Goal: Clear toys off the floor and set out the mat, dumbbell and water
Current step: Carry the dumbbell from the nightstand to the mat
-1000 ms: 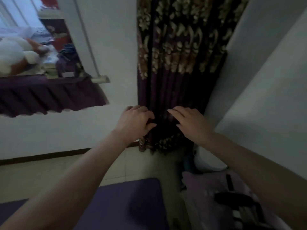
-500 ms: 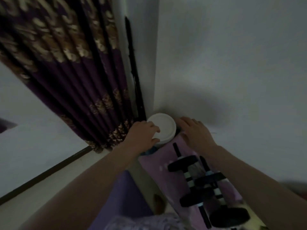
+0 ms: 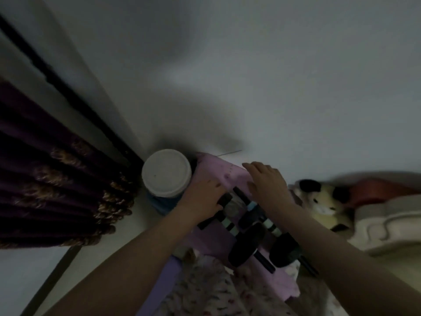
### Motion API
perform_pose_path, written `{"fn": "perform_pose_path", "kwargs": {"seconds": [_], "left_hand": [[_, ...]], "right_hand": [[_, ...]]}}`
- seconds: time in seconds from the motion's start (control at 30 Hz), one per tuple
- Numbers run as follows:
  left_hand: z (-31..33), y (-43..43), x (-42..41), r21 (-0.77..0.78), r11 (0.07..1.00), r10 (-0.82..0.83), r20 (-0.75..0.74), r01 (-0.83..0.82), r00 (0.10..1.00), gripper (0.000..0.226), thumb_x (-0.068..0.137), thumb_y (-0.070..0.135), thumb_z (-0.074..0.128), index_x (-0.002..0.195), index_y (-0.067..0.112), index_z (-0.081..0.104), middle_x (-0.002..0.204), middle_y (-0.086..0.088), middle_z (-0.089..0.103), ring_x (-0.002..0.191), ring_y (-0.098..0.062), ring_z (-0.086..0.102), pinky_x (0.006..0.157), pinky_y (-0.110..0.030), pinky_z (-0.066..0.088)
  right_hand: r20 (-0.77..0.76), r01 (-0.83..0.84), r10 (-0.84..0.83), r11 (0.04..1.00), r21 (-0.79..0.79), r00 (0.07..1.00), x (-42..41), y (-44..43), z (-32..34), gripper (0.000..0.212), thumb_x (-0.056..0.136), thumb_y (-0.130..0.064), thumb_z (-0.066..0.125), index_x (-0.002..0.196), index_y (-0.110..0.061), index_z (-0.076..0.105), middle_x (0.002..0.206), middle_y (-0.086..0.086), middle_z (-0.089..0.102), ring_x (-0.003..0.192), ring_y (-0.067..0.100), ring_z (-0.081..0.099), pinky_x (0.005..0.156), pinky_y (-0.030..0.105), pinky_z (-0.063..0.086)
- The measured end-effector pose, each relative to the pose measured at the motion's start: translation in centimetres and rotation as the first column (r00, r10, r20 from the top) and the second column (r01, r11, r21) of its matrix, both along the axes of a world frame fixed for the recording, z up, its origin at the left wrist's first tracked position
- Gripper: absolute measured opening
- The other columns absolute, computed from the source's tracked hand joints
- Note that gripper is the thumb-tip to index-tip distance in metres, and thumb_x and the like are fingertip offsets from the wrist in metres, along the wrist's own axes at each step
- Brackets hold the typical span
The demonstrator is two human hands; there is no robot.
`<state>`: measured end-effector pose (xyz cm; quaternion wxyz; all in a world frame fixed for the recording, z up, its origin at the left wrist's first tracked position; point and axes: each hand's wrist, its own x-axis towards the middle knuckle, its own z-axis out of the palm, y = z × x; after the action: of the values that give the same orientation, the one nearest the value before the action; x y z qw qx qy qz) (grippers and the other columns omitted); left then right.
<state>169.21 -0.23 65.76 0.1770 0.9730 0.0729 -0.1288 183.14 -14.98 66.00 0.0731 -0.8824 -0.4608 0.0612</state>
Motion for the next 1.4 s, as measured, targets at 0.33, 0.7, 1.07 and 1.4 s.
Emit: {"fn": "perform_pose_path", "kwargs": {"seconds": [0.33, 0.7, 1.07, 1.4], "left_hand": [[-10.9, -7.8, 3.0, -0.076, 0.969, -0.248, -0.322, 0.236, 0.914, 0.025, 0.091, 0.001, 0.044, 0.115, -0.001, 0.051, 0.125, -0.019, 0.049, 0.117, -0.034, 0.047, 0.094, -0.038, 0.038], [-18.4, -9.2, 4.3, 0.094, 0.853, -0.441, -0.394, 0.513, 0.806, 0.039, 0.023, 0.016, 0.091, 0.051, 0.010, 0.065, 0.052, -0.007, 0.062, 0.049, -0.022, 0.062, 0.052, -0.021, 0.050], [-24.1, -8.9, 5.0, 0.016, 0.841, -0.461, -0.500, 0.540, 0.733, 0.029, 0.092, 0.030, 0.051, 0.107, 0.010, 0.066, 0.113, -0.013, 0.066, 0.103, -0.033, 0.061, 0.081, -0.033, 0.045], [-24.3, -8.2, 1.9, -0.019, 0.843, -0.464, -0.530, 0.537, 0.710, 0.028, 0.091, 0.037, 0.054, 0.103, 0.017, 0.070, 0.111, -0.008, 0.067, 0.102, -0.028, 0.062, 0.074, -0.030, 0.043]], "right_hand": [[-0.032, 0.360, -0.367, 0.924, -0.130, 0.930, 0.5, -10.0, -7.2, 0.064, 0.063, -0.011, 0.077, 0.123, -0.017, 0.057, 0.110, 0.008, 0.065, 0.090, 0.035, 0.064, 0.074, 0.039, 0.054], [-0.286, 0.358, -0.485, 0.845, -0.398, 0.827, 1.0, -11.9, -16.0, 0.040, 0.086, -0.009, 0.056, 0.125, -0.014, 0.052, 0.114, 0.013, 0.063, 0.100, 0.034, 0.061, 0.075, 0.038, 0.051], [-0.394, 0.331, -0.487, 0.854, -0.401, 0.779, 1.2, -10.8, -21.3, 0.024, 0.089, -0.022, 0.058, 0.107, -0.006, 0.063, 0.101, 0.017, 0.069, 0.094, 0.038, 0.064, 0.065, 0.029, 0.034], [-0.339, 0.414, -0.643, 0.730, -0.544, 0.687, 0.7, -9.1, -22.8, 0.030, 0.092, -0.032, 0.052, 0.105, -0.007, 0.063, 0.107, 0.017, 0.069, 0.099, 0.037, 0.064, 0.067, 0.032, 0.039]]}}
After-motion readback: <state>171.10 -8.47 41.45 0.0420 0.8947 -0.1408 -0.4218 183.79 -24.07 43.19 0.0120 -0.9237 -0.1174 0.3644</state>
